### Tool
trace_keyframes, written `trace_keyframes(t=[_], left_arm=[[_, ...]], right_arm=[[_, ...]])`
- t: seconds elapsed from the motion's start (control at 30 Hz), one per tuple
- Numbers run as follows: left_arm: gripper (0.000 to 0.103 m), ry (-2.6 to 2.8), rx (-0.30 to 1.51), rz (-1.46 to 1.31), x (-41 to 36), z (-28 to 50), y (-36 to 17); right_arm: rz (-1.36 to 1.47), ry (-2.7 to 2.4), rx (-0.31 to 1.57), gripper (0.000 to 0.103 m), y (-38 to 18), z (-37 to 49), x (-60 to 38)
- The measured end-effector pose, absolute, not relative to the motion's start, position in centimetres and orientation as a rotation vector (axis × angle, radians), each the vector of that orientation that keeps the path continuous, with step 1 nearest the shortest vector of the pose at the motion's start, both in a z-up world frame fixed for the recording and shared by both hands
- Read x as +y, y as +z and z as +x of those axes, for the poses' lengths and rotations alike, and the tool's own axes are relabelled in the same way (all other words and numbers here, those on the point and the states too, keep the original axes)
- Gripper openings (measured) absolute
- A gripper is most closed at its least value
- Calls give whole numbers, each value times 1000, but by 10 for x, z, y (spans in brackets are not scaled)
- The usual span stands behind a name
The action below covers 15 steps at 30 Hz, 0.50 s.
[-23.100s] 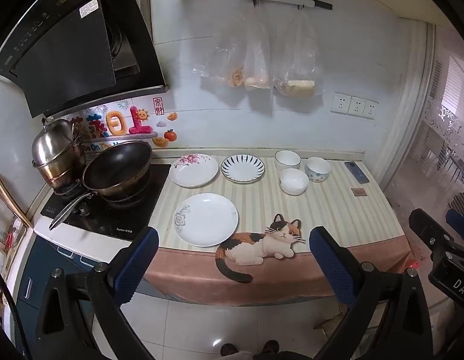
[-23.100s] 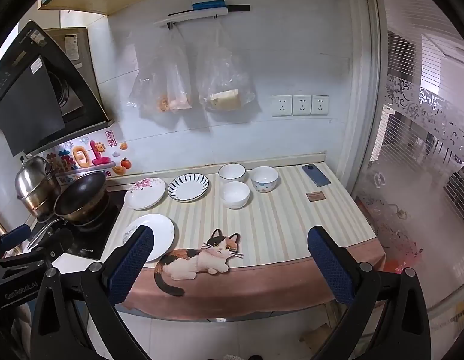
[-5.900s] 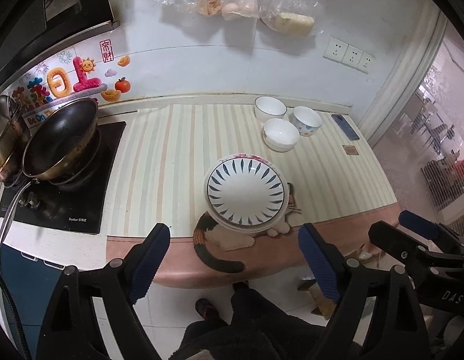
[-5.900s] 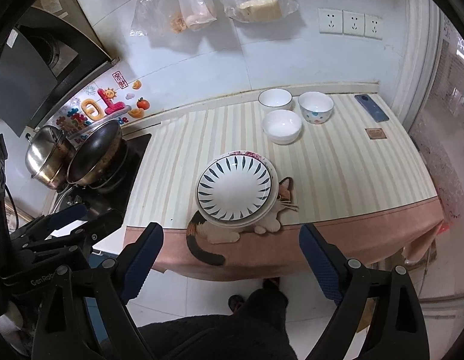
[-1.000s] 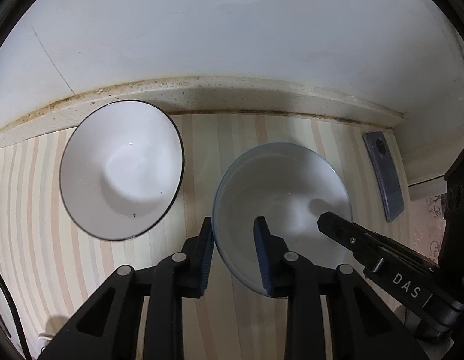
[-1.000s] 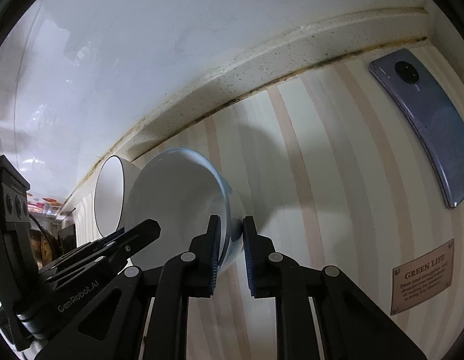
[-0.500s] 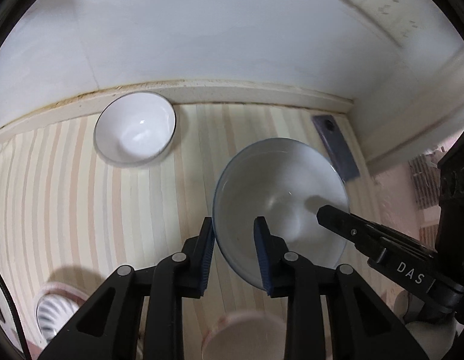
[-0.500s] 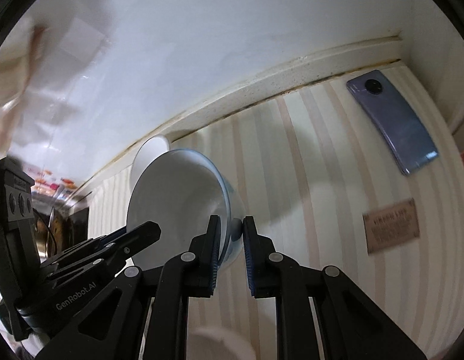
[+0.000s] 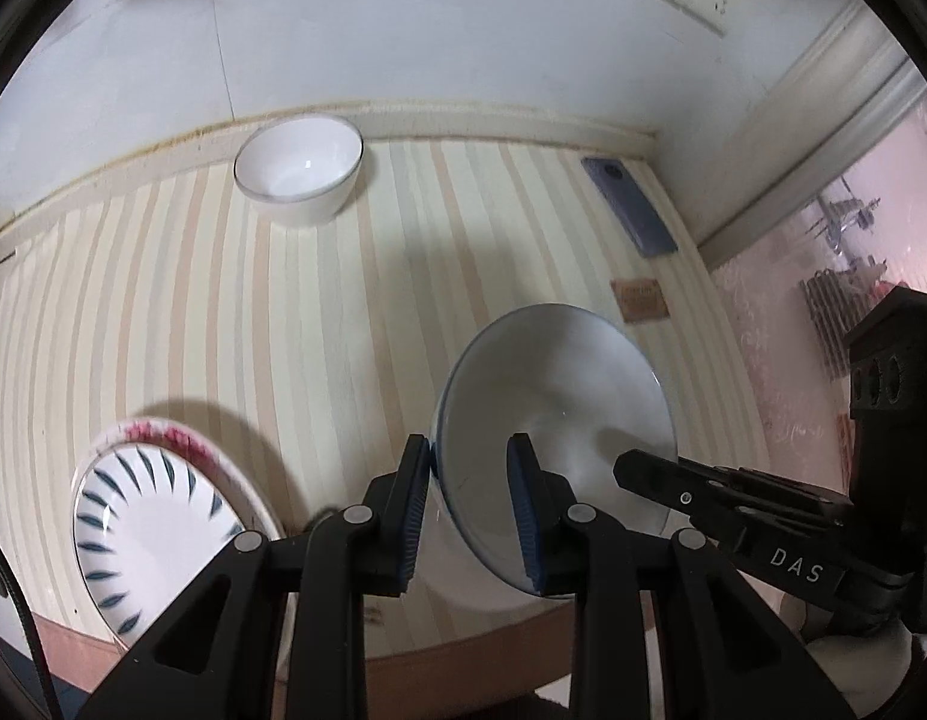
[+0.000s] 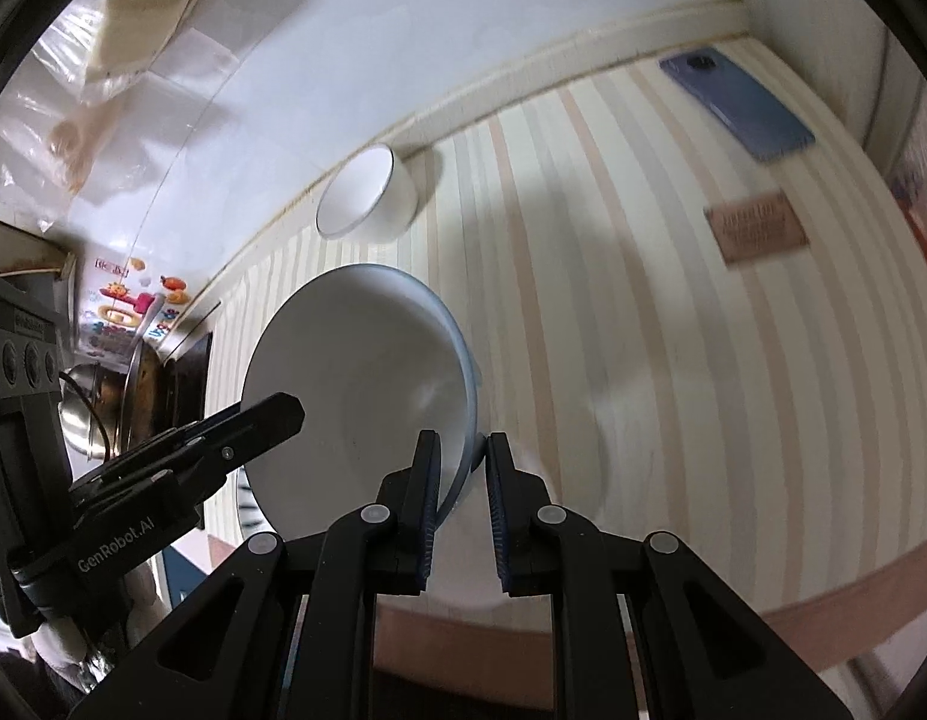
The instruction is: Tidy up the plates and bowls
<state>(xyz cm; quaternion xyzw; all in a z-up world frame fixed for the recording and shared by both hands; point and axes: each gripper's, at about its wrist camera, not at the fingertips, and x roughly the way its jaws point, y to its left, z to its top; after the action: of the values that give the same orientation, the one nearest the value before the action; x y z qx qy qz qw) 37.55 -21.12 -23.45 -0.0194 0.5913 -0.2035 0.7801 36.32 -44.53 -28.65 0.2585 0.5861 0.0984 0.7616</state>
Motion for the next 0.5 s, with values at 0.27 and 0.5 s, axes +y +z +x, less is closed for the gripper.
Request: trace_keyframes(t=[0.27, 0.5], left_arm=[[24, -443, 1347, 28, -212, 356, -265], [24, -439, 1388, 73, -216, 351, -285]], right_arm=[[557, 202, 1336, 17, -318, 339, -437], [534, 183, 1360, 17, -331, 337, -433]])
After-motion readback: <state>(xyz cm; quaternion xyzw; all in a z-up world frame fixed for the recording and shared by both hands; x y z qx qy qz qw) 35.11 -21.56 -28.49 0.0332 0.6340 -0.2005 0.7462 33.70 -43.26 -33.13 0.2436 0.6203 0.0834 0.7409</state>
